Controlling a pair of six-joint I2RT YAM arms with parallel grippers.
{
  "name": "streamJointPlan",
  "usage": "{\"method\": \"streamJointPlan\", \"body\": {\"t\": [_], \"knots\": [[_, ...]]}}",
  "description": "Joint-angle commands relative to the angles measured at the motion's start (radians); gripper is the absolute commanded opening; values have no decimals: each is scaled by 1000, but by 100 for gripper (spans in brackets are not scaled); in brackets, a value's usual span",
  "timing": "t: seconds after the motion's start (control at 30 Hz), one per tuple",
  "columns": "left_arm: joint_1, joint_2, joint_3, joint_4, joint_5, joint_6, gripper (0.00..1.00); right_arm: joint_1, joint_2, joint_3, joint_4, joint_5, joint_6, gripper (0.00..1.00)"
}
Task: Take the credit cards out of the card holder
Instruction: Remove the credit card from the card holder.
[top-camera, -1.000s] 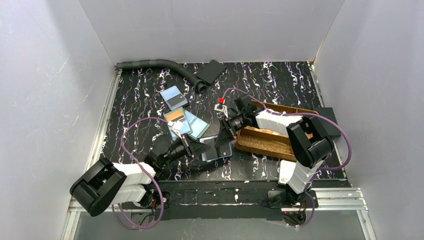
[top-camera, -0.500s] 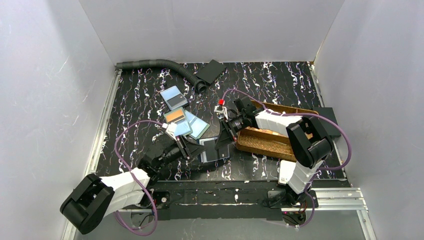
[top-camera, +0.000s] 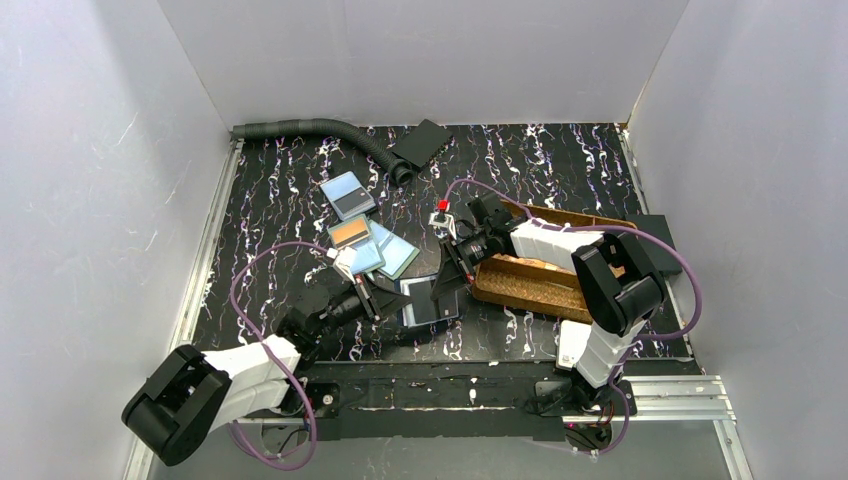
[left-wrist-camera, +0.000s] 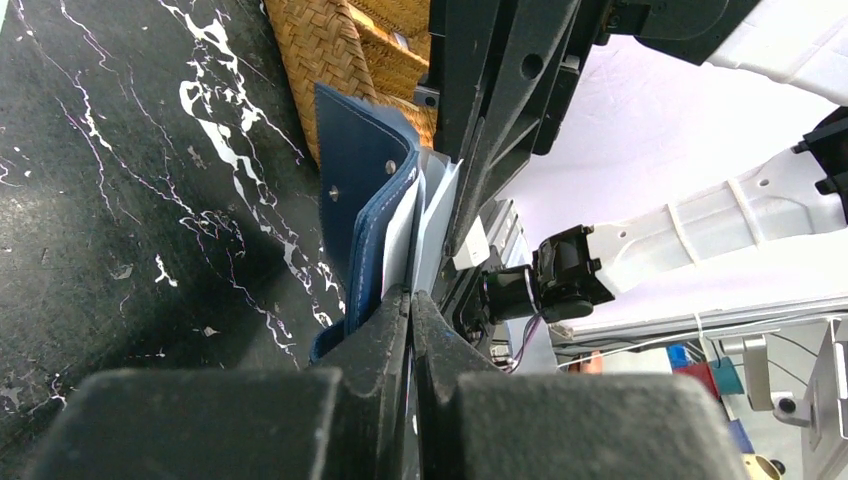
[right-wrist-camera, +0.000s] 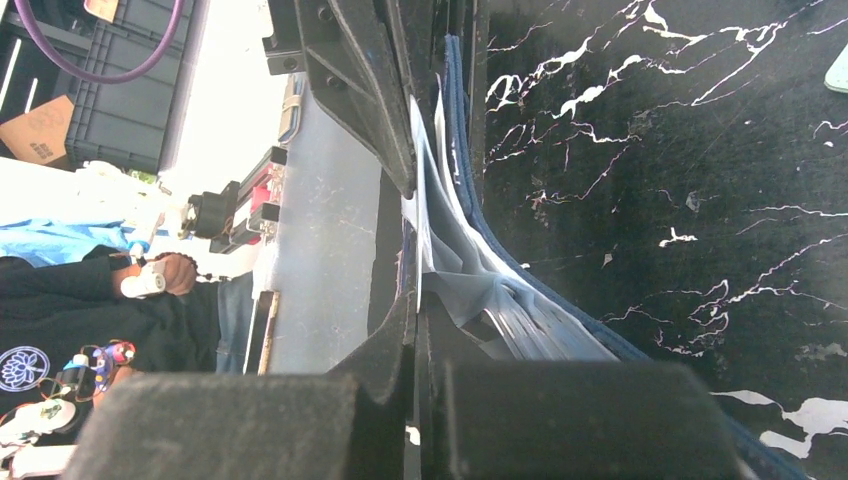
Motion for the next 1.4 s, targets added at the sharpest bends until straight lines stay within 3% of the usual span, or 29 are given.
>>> {"method": "streamJointPlan", "body": {"t": [0.0,0.07,0.13,0.3,0.53,0.67,0.93,1.13,1.37], "knots": [[7,-25,17,-9,23,30,8,3,-1,29,-1,-60,-15,1],[7,-28,14,-10,20,25,28,3,0,29,-1,-61,-15,1],[7,-28,9,-12,14,23,35,3,1,29,-2,-62,-16,1],[47,-107,-34,-61,-12,4,45,3,3,29,-5,-45,-18,1],[87,-487,4,-477,-81,62,51,3,27,40,-33,-13,-38,1],[91,-606,13,-560,-90,39,59,3,35,44,-46,-18,-49,1],[76,-398,121,-514,72,-30,62,3,58,53,-52,-39,-58,1],[22,-252,166,-436,76,-19,63,3,66,54,-69,-26,-76,1],[-24,-223,177,-385,48,-23,62,3,76,59,-77,-29,-81,1]]}}
